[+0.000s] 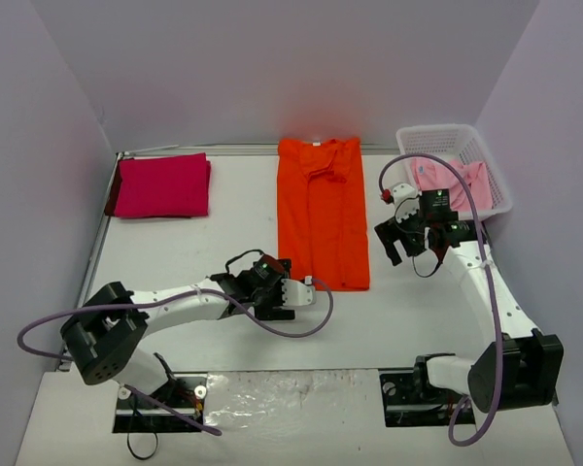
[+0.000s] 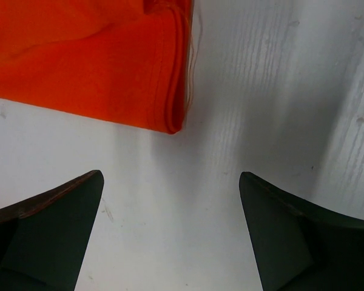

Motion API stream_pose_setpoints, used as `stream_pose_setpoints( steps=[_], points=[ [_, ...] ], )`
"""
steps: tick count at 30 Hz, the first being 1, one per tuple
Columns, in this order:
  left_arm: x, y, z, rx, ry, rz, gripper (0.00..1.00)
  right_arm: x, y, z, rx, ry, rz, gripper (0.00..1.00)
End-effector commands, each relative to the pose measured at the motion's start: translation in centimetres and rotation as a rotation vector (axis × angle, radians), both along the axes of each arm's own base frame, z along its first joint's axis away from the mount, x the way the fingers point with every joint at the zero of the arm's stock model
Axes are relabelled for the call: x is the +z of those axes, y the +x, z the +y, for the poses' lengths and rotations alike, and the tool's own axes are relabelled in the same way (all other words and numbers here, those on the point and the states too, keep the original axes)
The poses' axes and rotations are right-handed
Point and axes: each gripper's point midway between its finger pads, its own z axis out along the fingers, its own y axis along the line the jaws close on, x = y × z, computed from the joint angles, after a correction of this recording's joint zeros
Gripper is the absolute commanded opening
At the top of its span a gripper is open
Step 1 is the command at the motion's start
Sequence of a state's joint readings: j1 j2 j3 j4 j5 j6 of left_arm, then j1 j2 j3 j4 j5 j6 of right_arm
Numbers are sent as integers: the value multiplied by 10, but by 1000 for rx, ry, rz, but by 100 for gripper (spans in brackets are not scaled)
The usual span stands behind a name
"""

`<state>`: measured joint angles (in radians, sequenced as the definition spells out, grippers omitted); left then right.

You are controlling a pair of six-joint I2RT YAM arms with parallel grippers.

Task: Fold and stack the t-shirts
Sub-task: Grab the bottom of the folded rectangular tshirt with both arms

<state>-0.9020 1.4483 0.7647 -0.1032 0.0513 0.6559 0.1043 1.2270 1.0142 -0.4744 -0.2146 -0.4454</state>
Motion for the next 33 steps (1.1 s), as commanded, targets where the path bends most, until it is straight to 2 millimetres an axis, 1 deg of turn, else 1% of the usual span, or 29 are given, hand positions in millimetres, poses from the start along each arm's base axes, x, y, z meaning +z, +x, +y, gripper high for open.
stream_pose_setpoints(
  steps=[1,6,7,9,10,13,14,15,16,17,21,22,23,24,26,28,29,30,33],
  points=[
    [13,5,-28,-31,-83,-26,94,-7,0,-6,-33,-16,15,87],
    [7,9,-37,-28,-74,-7,94,-10,-1,-7,-39,-19,17,87],
    [8,12,-40,-25,-81,-14,94,-10,-1,-8,-43,-20,18,87],
    [4,15,-40,-12,-67,-12,95,-10,-1,-9,-44,-22,17,87],
    [9,21,-47,-5,-96,-39,95,-10,-1,-9,-45,-23,16,87],
    [9,25,-50,6,-105,-46,95,-9,-1,-10,-47,-28,13,87],
    [6,26,-51,8,-100,-40,95,-9,0,-10,-49,-32,11,87],
    [5,26,-51,5,-96,-38,100,-10,0,-11,-49,-33,12,87],
    [5,26,-52,4,-92,-34,92,-10,1,-11,-50,-34,12,87],
    [3,27,-52,2,-82,-31,88,-11,1,-11,-49,-34,16,86],
    [2,27,-53,-5,-72,-21,74,-14,2,-11,-51,-37,24,85],
    [2,27,-53,-7,-70,-22,64,-15,2,-12,-54,-40,27,85],
    [0,26,-51,-6,-57,-16,58,-15,2,-12,-53,-40,25,84],
    [-3,23,-47,-6,-33,-1,52,-15,2,-12,-53,-40,28,84],
    [-6,23,-45,-6,-16,4,43,-16,3,-12,-53,-40,28,84],
    [-6,23,-45,-4,-11,8,40,-16,1,-11,-52,-39,31,84],
    [-6,23,-46,-1,-12,9,34,-17,1,-11,-52,-39,33,84],
    [-6,23,-46,1,-12,12,32,-17,0,-12,-52,-41,32,84],
    [-7,25,-47,3,-6,16,31,-16,-1,-12,-52,-41,28,83]
  ],
)
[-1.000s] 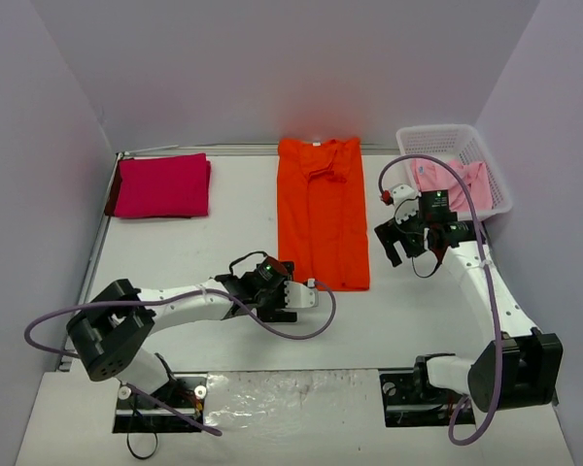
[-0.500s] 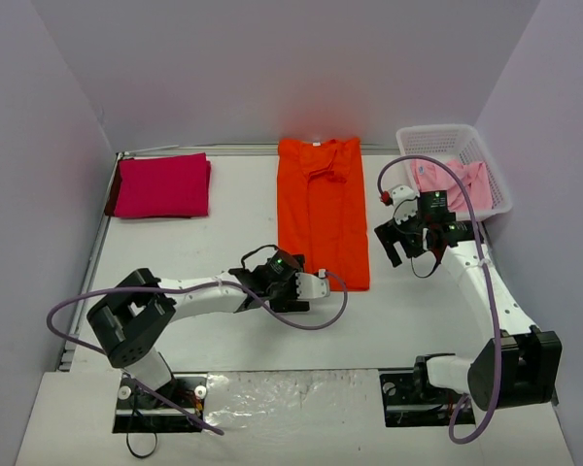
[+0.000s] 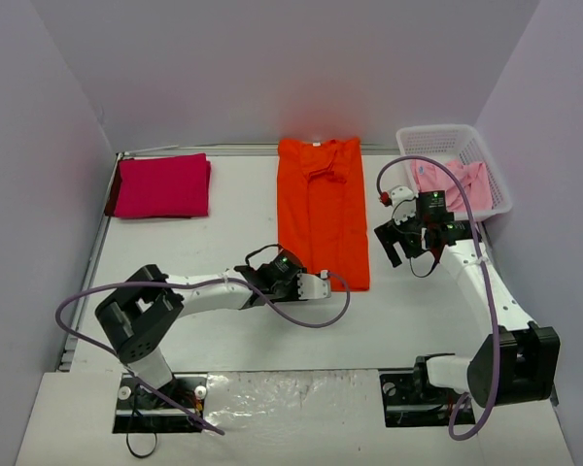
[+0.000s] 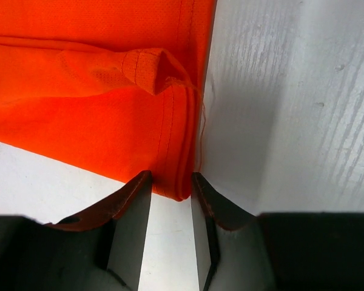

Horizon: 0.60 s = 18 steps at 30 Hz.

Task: Fold and stack the t-shirts
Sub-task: Grab the bottom of the folded rectangular tshirt with both arms

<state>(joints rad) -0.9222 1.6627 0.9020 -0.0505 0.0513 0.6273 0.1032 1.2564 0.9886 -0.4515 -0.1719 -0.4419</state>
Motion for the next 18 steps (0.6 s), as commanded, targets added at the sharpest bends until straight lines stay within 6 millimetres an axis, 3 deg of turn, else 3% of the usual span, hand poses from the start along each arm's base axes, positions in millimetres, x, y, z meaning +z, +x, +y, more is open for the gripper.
stream_pose_setpoints(
  steps=[1,4,5,7,14,18],
  points=[
    [11,5,-8,2,-5,-8,31,0,-1,-5,-24,-5,-4,84],
    [9,6,-9,2,3,-2,25,0,-2,-5,-22,-5,-4,83],
    [8,5,-9,3,9,5,14,0,-2,-4,-18,-5,-4,83],
    [8,5,-10,5,10,14,3,1,-3,-2,-4,-1,-8,83],
    [6,-2,-11,-4,12,71,2,6,-5,-6,38,-37,-37,83],
    [4,-4,-11,-16,20,131,2,19,-8,-2,114,-44,-95,83]
  ],
)
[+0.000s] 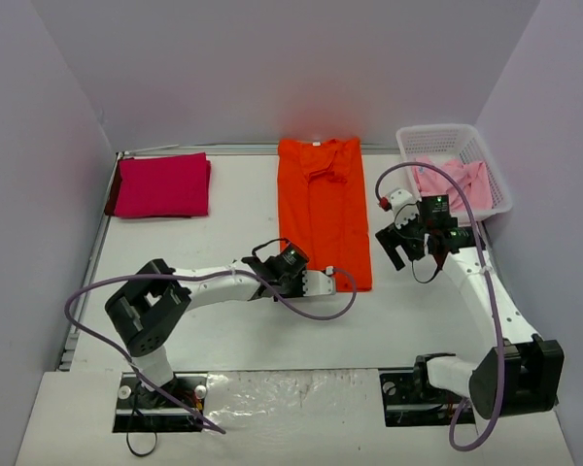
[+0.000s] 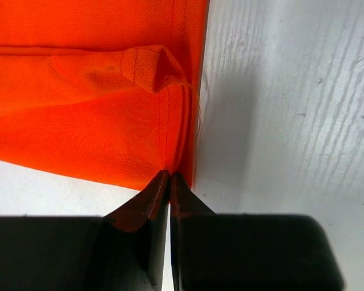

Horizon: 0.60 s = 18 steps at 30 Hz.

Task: Fold and stack the t-shirts
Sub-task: Grab the bottom of the folded rectangular tshirt with both arms

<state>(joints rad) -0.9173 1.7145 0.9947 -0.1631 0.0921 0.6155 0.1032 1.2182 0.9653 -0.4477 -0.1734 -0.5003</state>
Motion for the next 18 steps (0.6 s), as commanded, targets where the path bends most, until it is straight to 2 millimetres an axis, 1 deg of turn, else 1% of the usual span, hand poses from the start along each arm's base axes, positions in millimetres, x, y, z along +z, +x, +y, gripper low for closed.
stream_pose_setpoints(
  steps=[1,2,3,4,5,7,10,11,13,14,15,16,17,18],
  points=[
    [8,-2,-5,3,-22,85,3,12,-10,3,109,-13,-71,84],
    [9,-2,-5,2,-25,103,2,12,-14,6,150,-15,-85,84],
    [6,-2,-4,6,-21,119,2,21,-19,12,227,-14,-140,85],
    [6,-3,-3,8,-20,130,2,13,-27,14,266,-15,-140,85],
    [7,-1,-3,10,-21,130,2,22,-30,18,303,-10,-190,86],
    [7,-1,-3,11,-18,134,2,22,-35,21,378,-39,-221,86],
    [6,0,-2,17,-13,150,2,7,-42,25,445,-58,-185,85],
    [6,-2,-3,15,-17,162,2,-4,-45,27,464,-54,-148,84],
    [6,2,-3,33,-25,174,2,-16,-50,32,520,-48,-110,80],
    [6,3,-3,42,-28,174,2,-25,-52,34,537,-41,-70,78],
    [6,5,-2,52,-30,173,5,-27,-52,37,552,-34,-56,76],
    [6,5,-2,54,-31,172,13,-32,-56,39,576,-20,-24,76],
    [6,5,-3,54,-33,170,24,-38,-57,42,593,-9,9,76],
    [7,5,-2,52,-35,169,34,-39,-57,43,601,-3,18,76]
  ],
)
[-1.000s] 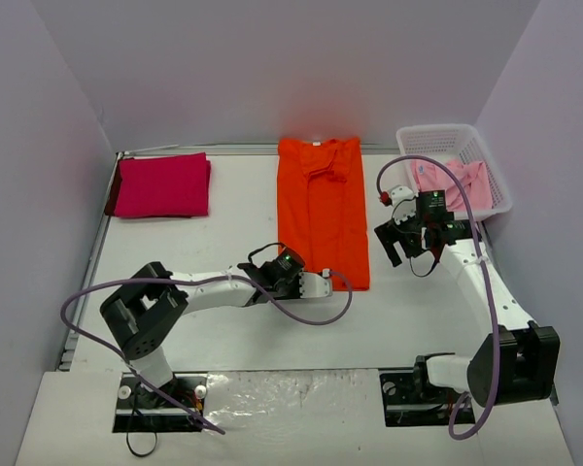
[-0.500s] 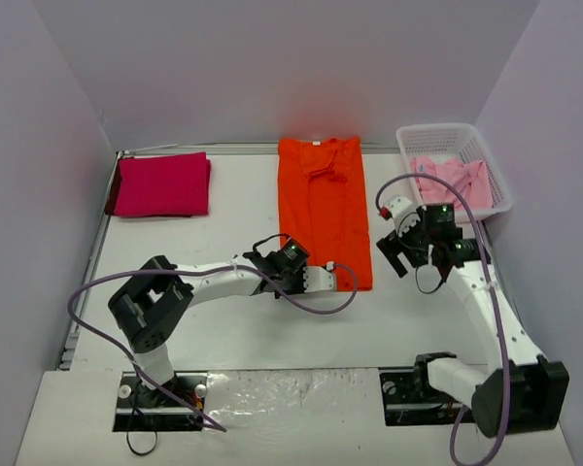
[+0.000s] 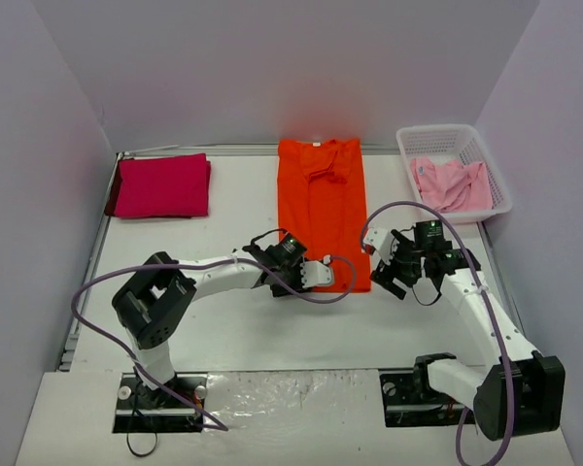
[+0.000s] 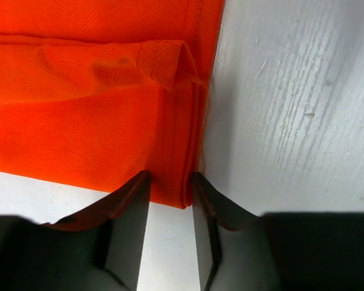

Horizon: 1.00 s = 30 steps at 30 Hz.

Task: Fold and stack the t-shirts
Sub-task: Grab the bottom of the folded rectangular tshirt with both arms

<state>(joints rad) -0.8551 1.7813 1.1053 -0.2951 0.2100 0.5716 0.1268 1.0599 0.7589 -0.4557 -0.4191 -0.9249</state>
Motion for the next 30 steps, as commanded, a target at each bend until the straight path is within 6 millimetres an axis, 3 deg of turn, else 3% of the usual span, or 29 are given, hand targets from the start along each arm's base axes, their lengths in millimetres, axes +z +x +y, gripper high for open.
stream_pose_setpoints(
  steps=[1,3,7,12,20,30],
  points=[
    [11,1,-3,12,-25,16,36,-12,-12,13,111,21,79,76],
    [12,-2,0,-5,-17,19,47,-17,-11,14,117,16,107,76],
    [13,-3,7,-24,9,9,53,-28,-10,12,119,-2,146,76],
    [7,-6,15,-42,55,8,50,-30,-9,13,123,5,159,75],
    [-10,-5,25,-44,136,29,37,-18,-4,15,113,17,123,76],
    [-16,-3,22,-44,156,52,37,-12,-2,15,104,21,109,76]
  ],
)
